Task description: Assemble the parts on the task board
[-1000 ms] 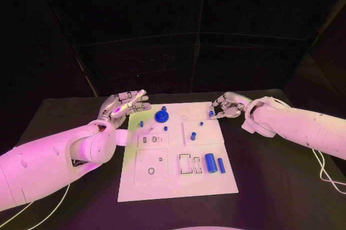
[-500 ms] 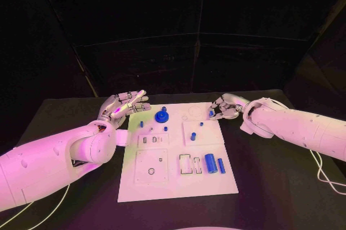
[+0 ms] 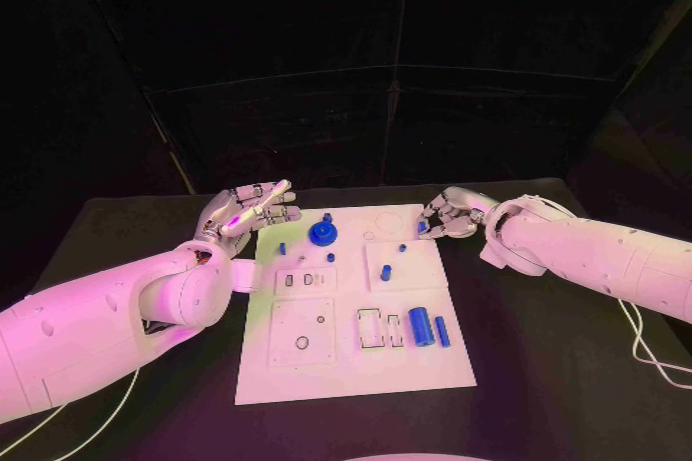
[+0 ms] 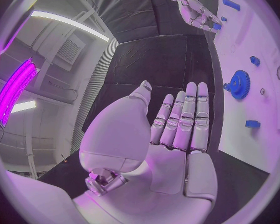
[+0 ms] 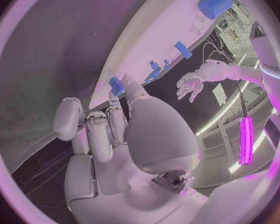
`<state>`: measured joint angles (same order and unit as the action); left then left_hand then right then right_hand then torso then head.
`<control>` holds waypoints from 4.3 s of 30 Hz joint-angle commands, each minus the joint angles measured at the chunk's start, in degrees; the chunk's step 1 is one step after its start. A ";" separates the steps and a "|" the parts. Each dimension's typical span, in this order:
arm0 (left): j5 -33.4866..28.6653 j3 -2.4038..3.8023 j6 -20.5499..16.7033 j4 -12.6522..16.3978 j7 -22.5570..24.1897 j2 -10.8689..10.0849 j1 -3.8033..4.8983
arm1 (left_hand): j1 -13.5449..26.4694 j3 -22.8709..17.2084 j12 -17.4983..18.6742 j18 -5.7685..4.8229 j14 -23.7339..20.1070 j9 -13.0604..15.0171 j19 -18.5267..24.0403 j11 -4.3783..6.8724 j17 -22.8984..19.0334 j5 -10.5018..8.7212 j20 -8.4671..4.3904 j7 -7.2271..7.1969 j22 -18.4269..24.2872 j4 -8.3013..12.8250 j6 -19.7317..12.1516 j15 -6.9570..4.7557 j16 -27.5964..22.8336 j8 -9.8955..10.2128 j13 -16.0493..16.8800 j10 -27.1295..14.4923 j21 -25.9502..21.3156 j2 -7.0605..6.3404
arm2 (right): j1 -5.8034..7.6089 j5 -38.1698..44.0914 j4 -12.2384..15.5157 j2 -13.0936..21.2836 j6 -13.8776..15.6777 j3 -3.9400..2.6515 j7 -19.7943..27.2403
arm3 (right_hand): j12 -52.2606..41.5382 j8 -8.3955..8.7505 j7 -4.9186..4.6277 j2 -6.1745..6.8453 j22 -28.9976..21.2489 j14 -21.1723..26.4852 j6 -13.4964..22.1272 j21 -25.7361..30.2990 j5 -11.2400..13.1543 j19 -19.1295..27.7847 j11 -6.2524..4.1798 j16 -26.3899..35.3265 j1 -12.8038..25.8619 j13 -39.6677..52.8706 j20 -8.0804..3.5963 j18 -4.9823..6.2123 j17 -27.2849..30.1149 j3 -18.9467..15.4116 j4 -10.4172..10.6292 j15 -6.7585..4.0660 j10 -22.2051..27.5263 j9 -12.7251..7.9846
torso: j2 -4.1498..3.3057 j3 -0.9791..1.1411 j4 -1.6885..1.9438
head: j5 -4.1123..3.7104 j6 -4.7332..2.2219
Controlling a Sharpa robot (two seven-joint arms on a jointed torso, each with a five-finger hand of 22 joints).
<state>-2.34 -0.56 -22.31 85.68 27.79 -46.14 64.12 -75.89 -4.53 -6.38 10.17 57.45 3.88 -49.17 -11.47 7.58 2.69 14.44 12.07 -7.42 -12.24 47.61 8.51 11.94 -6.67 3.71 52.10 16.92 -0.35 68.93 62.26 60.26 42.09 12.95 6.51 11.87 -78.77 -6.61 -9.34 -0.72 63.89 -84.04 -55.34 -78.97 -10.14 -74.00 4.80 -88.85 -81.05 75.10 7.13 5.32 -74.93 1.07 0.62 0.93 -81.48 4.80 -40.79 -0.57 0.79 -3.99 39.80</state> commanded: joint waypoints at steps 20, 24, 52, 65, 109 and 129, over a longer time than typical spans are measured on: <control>0.36 0.05 0.61 0.21 0.31 0.03 0.07 | -0.49 0.06 0.20 0.05 -0.07 -0.06 0.09 -0.23 0.09 0.00 0.44 2.49 0.06 0.32 0.16 0.38 -0.35 0.18 -0.05 0.11 -0.29 0.26 | -0.03 0.25 -0.34 -0.35 0.43 0.00 0.17 | -1.53 -2.18 1.81 -2.73 1.10 -5.43 -4.96 -0.57 1.73 -0.81 -1.89 -0.26 -0.09 5.87 -1.48 -0.18 -12.80 1.69 -0.02 -1.85 -1.32 0.56 | 0.03 0.01 -0.02 | -0.27 0.40; 0.36 0.05 0.63 0.21 0.29 0.03 0.07 | -0.49 0.06 0.20 0.05 -0.07 -0.06 0.09 -0.23 0.09 0.00 0.44 2.49 0.06 0.32 0.16 0.38 -0.35 0.18 -0.05 0.11 -0.29 0.26 | -0.04 0.22 -0.36 -0.40 1.03 0.00 0.24 | -1.78 -2.62 2.23 -3.23 1.40 -5.46 -5.79 -0.70 2.49 -1.01 -2.26 -0.31 -0.23 6.12 -1.83 -0.25 -12.92 2.24 -0.14 -2.20 -1.59 0.63 | 0.01 0.01 0.02 | -0.25 0.41; 0.35 0.05 0.39 0.34 0.18 -0.80 0.10 | -0.54 0.09 0.30 0.07 -0.04 -0.06 0.08 -0.23 0.11 0.00 0.45 2.49 0.10 0.45 0.18 0.37 -0.43 0.27 -0.05 0.12 -0.36 0.36 | 1.58 1.89 19.73 4.67 12.04 -0.08 -13.03 | -0.61 -2.37 2.31 -3.40 1.82 -5.51 -5.46 -0.87 1.66 -1.38 -2.49 -0.37 -0.53 5.20 -2.31 -0.37 -13.13 3.88 -0.97 -2.49 -0.87 0.26 | 1.13 -0.36 -0.06 | 1.07 1.12; 0.35 0.05 0.61 -0.47 0.07 -0.44 0.13 | -0.53 0.11 0.28 0.10 0.18 -0.02 -0.01 -0.19 0.17 0.00 0.44 2.49 0.12 0.49 0.38 0.32 -0.39 0.25 -0.02 0.34 -0.36 0.52 | 1.86 8.64 26.98 -1.61 12.50 -0.06 -21.56 | -0.29 -2.36 2.30 -3.46 1.81 -5.52 -5.53 -0.86 1.34 -1.42 -2.50 -0.38 -0.68 4.94 -2.32 -0.37 -13.17 4.39 -1.30 -2.50 -0.70 0.21 | 1.46 -0.44 0.01 | 3.29 2.43; 0.35 0.05 0.91 -0.88 -0.05 0.09 0.23 | -0.49 0.44 -0.16 0.22 1.35 0.05 -0.60 0.26 0.51 0.00 0.22 2.13 0.19 0.88 1.46 -0.07 -0.21 0.22 0.15 2.26 -0.32 1.04 | -2.58 23.58 20.60 -14.09 7.85 0.10 -26.52 | -0.14 -1.86 1.98 -3.01 1.48 -5.53 -4.92 -0.69 1.75 -1.30 -2.24 -0.40 0.38 4.86 -2.22 -0.32 -13.21 4.68 -1.16 -2.33 -0.69 -0.09 | 1.38 -0.34 -0.01 | 5.24 3.74; 0.35 0.05 0.96 -0.84 -0.06 0.18 0.23 | -0.49 0.44 -0.16 0.22 1.35 0.05 -0.60 0.26 0.51 0.00 0.22 2.13 0.19 0.88 1.46 -0.07 -0.21 0.22 0.15 2.26 -0.32 1.04 | -3.61 23.70 19.28 -14.93 7.20 0.20 -26.21 | -0.01 -1.61 1.84 -2.77 1.18 -5.50 -4.62 -0.54 1.93 -1.14 -2.12 -0.34 0.81 4.76 -2.14 -0.26 -13.08 4.79 -1.11 -2.23 -0.59 -0.23 | 1.42 -0.35 0.05 | 5.51 4.11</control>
<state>-2.32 -0.56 -22.03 84.75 27.39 -46.02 64.24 -76.41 -4.05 -6.39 10.17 58.38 3.90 -49.37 -11.15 8.02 2.69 14.64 12.48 -7.29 -11.76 48.65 8.39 11.71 -6.67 3.80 54.06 16.92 0.17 65.25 85.49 79.55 27.23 20.51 6.73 -14.56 -78.90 -8.24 -7.40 -3.47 65.11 -84.04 -59.71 -79.60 -8.18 -75.34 2.46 -89.02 -80.52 78.01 5.01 5.33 -74.91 5.49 -0.46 -1.32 -82.18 4.57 -39.36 -0.91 0.80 1.48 43.87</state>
